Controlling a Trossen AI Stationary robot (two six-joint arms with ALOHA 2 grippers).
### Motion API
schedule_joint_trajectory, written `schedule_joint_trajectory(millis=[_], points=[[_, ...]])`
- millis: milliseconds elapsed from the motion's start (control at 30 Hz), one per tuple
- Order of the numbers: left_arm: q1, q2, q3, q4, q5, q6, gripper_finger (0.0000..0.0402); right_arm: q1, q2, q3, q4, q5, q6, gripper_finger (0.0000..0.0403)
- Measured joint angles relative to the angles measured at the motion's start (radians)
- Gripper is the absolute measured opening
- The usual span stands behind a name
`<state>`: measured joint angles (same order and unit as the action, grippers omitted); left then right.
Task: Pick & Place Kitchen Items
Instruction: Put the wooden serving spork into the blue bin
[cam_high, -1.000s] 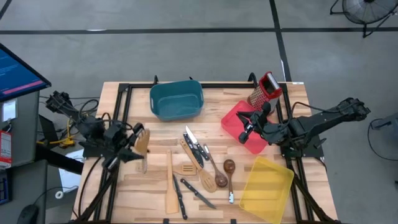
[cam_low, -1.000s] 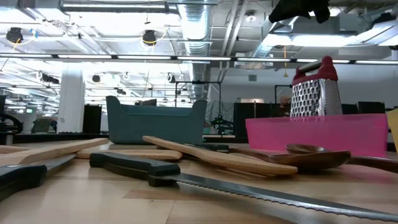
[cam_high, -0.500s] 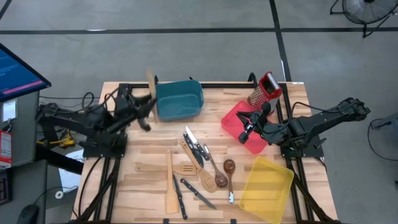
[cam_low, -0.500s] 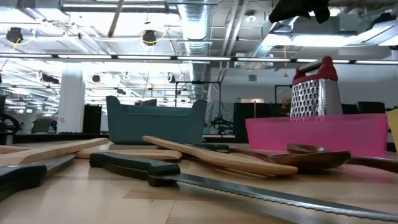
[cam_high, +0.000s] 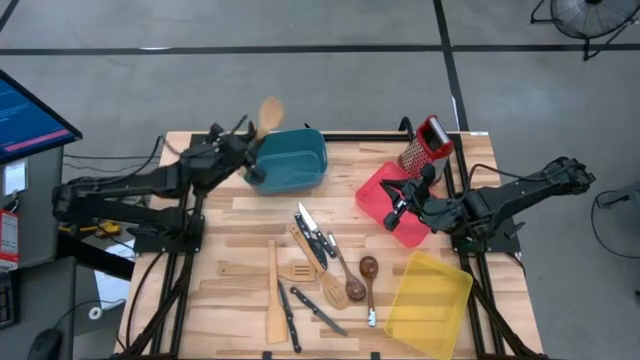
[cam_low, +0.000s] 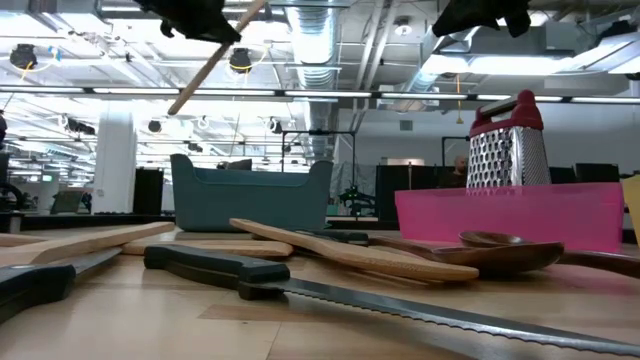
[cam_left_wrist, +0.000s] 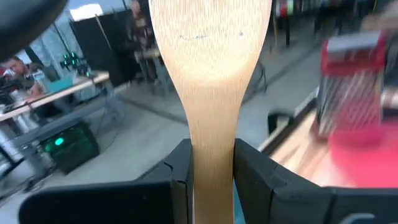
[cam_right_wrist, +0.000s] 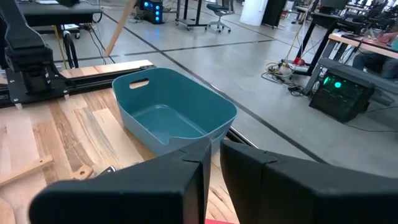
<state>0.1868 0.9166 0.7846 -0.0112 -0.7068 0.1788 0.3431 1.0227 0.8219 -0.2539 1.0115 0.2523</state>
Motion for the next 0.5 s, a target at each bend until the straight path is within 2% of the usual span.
schedule_joint_trajectory(millis=[200, 367, 500], points=[[0.095, 0.134, 0.166, -0.259, 0.023, 0.05, 0.0065, 0.0, 0.0, 0.0, 0.0, 0.0, 0.0, 0.0047], [0.15, 0.212, 0.199, -0.3, 0.027, 0.154, 0.0065, 0.0, 0.0, 0.0, 0.0, 0.0, 0.0, 0.0047], [0.177, 0.259, 0.199, -0.322, 0.06, 0.163, 0.0065, 0.0, 0.0, 0.0, -0.001, 0.0, 0.0, 0.0047]])
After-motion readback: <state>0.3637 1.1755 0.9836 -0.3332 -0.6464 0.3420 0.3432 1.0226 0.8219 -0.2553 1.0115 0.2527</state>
